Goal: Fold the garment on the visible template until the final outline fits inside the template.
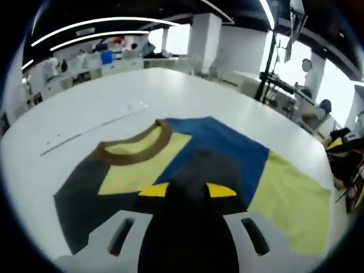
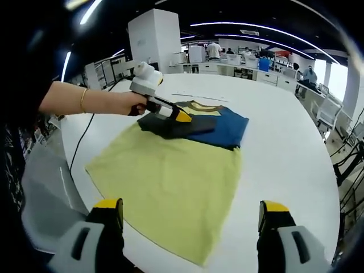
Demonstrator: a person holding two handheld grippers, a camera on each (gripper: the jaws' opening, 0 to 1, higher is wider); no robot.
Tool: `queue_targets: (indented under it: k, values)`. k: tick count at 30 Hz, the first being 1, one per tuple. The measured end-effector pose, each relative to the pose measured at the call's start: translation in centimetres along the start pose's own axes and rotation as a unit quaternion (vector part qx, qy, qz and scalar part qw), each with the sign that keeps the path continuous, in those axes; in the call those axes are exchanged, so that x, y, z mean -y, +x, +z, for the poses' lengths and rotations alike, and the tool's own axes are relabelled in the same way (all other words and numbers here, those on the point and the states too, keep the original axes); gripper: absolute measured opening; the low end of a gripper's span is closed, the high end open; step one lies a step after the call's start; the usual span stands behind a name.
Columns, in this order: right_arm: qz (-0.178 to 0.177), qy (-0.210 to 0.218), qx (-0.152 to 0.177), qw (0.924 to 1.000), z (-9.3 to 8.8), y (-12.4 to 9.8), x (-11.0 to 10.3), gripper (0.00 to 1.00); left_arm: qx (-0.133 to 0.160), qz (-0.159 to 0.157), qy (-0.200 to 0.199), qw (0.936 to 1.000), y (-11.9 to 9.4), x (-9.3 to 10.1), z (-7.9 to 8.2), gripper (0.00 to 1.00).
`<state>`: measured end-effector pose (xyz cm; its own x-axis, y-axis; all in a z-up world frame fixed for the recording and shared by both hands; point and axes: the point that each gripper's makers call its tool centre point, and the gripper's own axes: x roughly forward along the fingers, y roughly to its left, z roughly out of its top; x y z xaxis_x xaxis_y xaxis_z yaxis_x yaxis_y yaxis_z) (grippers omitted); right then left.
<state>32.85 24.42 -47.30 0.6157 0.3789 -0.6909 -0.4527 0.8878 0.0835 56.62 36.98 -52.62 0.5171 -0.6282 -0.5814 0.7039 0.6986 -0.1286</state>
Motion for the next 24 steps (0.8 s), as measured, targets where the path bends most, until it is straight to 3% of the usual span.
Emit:
queue_targets:
  k: [5, 13, 24]
  values:
    - [-0.001, -0.001, -0.001, 1.0000, -0.1, 0.1, 0.0, 0.99, -0.009, -0.001, 0.014, 0.9999, 0.2, 0.0, -0.4, 0.01]
    - [-0.003, 0.001, -0.001, 1.0000, -0.2, 0.0, 0.2, 1.00, 0.003, -0.015, 0.017, 0.9997, -0.3, 1.1, 0.5, 0.00]
    - [-0.002, 0.002, 0.006, 1.0000, 0.1, -0.2, 0.1, 0.99, 0.042, -0.085, 0.029, 0.9951, -2.2, 7.6, 3.0, 0.00]
